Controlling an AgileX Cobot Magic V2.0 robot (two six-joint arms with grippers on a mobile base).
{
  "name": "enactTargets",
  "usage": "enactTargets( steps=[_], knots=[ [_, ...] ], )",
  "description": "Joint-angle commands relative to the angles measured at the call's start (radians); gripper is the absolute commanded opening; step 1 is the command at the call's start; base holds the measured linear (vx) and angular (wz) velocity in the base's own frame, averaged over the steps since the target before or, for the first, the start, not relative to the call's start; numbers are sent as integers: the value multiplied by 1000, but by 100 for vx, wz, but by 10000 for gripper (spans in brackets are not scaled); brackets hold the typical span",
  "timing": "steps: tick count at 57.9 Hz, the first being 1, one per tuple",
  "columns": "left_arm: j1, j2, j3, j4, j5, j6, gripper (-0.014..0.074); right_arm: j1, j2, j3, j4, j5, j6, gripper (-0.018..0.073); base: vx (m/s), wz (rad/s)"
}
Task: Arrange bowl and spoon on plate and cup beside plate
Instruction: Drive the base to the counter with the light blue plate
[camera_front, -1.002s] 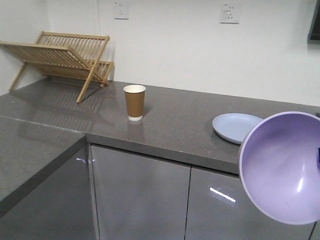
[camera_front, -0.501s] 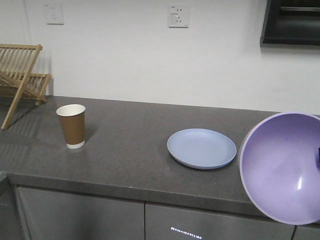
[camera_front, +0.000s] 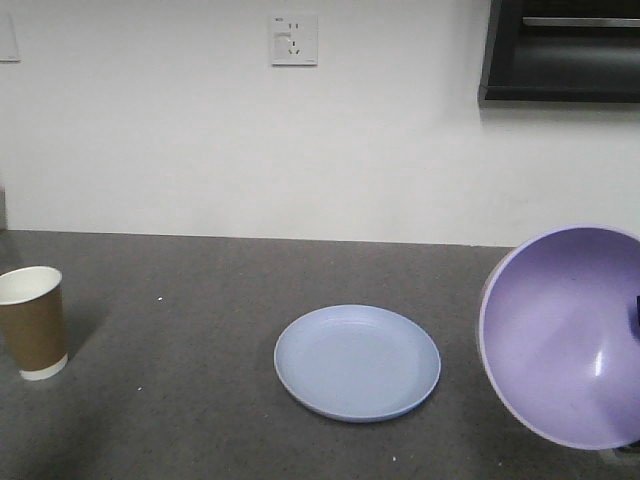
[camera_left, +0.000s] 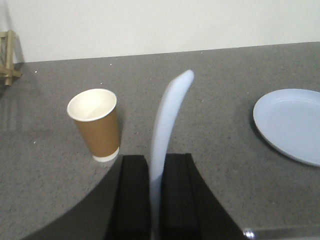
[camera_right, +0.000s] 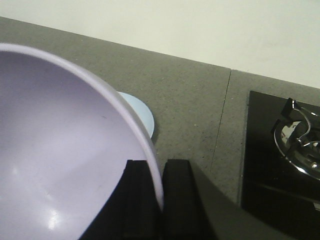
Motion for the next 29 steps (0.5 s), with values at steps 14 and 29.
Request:
enactTargets(
  steps=[14,29],
  knots=[
    [-7,-4,-27,-2,-81,0,-3,-1,-8,-29,0,-89,-2,-12,29,-18],
    [-7,-4,-27,-2,-81,0,-3,-1,-8,-29,0,-89,-2,-12,23,-14]
  ],
)
